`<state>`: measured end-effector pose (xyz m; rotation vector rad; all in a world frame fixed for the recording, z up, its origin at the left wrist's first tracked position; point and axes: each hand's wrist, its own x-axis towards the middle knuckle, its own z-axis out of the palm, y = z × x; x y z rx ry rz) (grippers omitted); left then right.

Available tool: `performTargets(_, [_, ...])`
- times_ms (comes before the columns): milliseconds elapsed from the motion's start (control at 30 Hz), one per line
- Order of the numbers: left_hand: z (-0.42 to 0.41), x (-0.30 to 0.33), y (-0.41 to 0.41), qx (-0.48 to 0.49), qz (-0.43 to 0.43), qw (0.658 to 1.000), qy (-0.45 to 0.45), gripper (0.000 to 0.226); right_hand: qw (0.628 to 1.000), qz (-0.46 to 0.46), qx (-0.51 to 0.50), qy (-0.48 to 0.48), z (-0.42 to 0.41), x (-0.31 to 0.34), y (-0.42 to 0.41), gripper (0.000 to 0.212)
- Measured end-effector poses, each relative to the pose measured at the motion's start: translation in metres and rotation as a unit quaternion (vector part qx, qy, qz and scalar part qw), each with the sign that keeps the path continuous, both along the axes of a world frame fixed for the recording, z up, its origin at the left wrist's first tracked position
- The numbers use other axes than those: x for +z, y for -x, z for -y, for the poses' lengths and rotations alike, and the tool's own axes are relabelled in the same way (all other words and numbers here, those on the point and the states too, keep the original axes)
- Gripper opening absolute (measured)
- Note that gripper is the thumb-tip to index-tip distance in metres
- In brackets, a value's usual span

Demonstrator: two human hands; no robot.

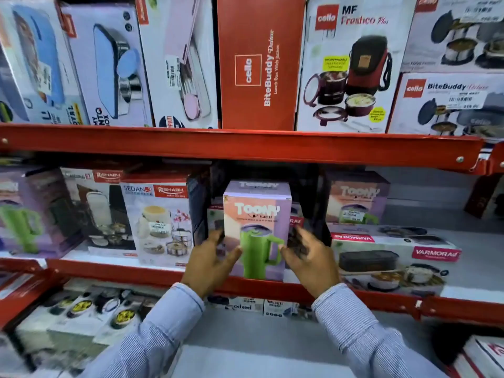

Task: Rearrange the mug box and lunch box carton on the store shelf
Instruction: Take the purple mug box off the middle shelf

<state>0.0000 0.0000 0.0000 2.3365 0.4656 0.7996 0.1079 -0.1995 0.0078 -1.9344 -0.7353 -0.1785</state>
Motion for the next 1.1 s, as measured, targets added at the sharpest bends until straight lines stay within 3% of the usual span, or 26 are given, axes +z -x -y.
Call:
performTargets(67, [0.003,0.001,-0.003,-0.024,0.018,0.998,0.05,0.015,0.997,-0.058,0.038,-0.018,-0.004,0.001,-0.003,0.06])
performTargets(200, [0.011,0.0,0.002,-0.045,0.101,0.991,0.081,0.018,0.993,-0.041,0.05,-0.095,0.004,-0.001,0.0,0.051])
performTargets(333, [0.03,0.011,0.023,-0.079,0.207,0.972,0.079,0.035,0.983,0.044,0.043,-0.171,0.028,0.006,0.021,0.057])
performTargets(400, [0.042,0.006,0.039,-0.081,0.255,0.962,0.053,0.044,0.975,0.113,0.039,-0.188,0.046,0.004,0.037,0.05])
performTargets(500, [0.058,-0.014,0.064,-0.068,0.286,0.956,-0.027,0.037,0.959,0.242,-0.012,-0.146,0.075,-0.012,0.058,0.038])
performTargets(633, [0.072,-0.057,0.084,-0.097,0.308,0.941,-0.106,0.04,0.957,0.265,-0.03,-0.114,0.099,-0.06,0.077,0.026])
performTargets(700, [0.074,-0.087,0.089,-0.134,0.282,0.948,-0.061,0.058,0.969,0.216,-0.028,-0.118,0.106,-0.095,0.081,0.031])
performTargets(767, [0.077,-0.121,0.091,-0.144,0.202,0.969,-0.009,0.065,0.98,0.159,-0.002,-0.124,0.111,-0.129,0.082,0.033])
performTargets(867, [0.079,-0.173,0.082,-0.112,0.064,0.99,0.061,0.048,0.991,0.055,0.044,-0.11,0.112,-0.172,0.076,0.053])
performTargets(933, [0.08,-0.2,0.067,-0.096,-0.014,0.99,0.099,0.047,0.995,-0.036,0.045,-0.079,0.109,-0.198,0.066,0.056])
performTargets(1100, [0.084,-0.244,0.034,-0.122,-0.105,0.97,0.181,0.044,0.981,-0.19,0.016,0.023,0.096,-0.251,0.042,0.059])
